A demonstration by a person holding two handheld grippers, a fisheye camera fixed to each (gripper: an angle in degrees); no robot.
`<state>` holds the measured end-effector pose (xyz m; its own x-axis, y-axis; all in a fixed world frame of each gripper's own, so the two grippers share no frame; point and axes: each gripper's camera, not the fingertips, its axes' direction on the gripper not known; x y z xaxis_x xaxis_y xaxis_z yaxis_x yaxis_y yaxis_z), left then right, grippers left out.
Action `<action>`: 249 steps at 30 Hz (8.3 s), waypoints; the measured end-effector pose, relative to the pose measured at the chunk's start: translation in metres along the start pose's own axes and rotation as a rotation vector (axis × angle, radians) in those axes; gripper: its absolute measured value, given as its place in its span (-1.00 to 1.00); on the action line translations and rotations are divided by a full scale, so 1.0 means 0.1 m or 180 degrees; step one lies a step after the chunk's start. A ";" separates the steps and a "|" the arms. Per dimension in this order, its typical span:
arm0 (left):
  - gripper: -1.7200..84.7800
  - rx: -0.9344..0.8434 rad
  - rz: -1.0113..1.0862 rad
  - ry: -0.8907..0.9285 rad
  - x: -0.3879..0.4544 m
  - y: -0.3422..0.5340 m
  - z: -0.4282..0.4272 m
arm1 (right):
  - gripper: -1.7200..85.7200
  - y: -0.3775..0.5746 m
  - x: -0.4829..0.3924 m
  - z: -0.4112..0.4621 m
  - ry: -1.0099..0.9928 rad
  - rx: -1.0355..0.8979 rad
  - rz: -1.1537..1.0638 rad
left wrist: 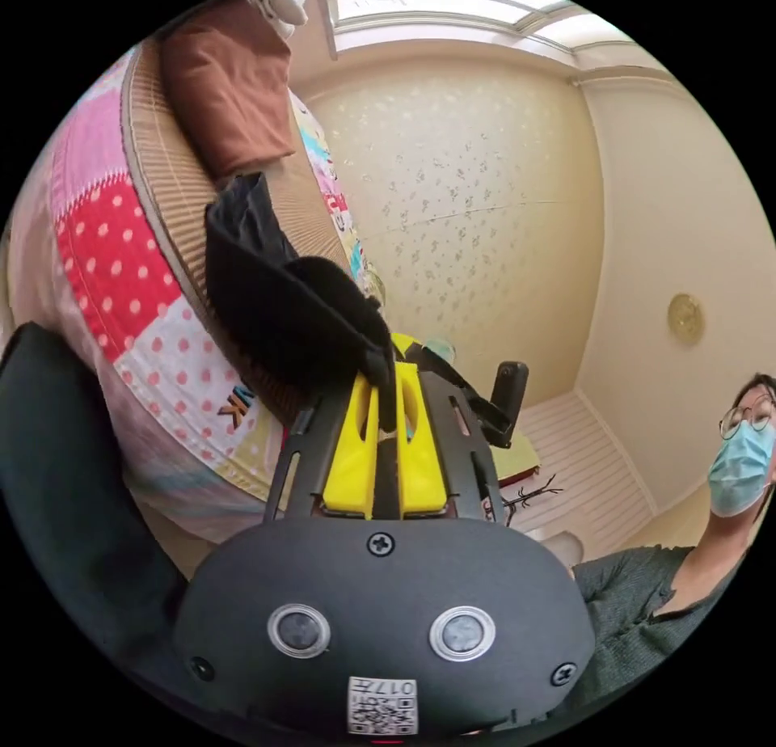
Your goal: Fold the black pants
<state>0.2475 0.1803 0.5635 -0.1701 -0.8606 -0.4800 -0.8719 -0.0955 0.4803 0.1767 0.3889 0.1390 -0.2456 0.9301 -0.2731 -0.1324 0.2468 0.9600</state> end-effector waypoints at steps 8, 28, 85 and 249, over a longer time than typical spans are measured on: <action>-0.84 0.1100 0.0094 -0.0390 0.20 -0.42 -1.31 | -0.93 0.27 0.24 0.17 -0.0186 0.0073 -0.0027; -0.61 0.0560 -0.0959 -0.0123 0.14 -0.03 -0.65 | -0.73 0.59 -1.04 1.54 -0.0181 -0.1156 -0.1860; -0.96 0.1549 0.3535 0.0183 5.21 2.85 -0.05 | -0.91 -3.36 -3.23 -6.16 -0.0414 0.3256 -0.0647; -0.69 -0.3388 0.1968 -0.3263 -0.85 2.05 2.30 | -0.95 -1.15 1.41 -3.10 -0.0361 0.0297 0.1920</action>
<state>-0.0230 0.3488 0.5336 -0.9631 -0.2561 -0.0833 0.0719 -0.5423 0.8371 -0.1408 0.4077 -0.0292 -0.1467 0.9350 0.3228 0.0838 -0.3134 0.9459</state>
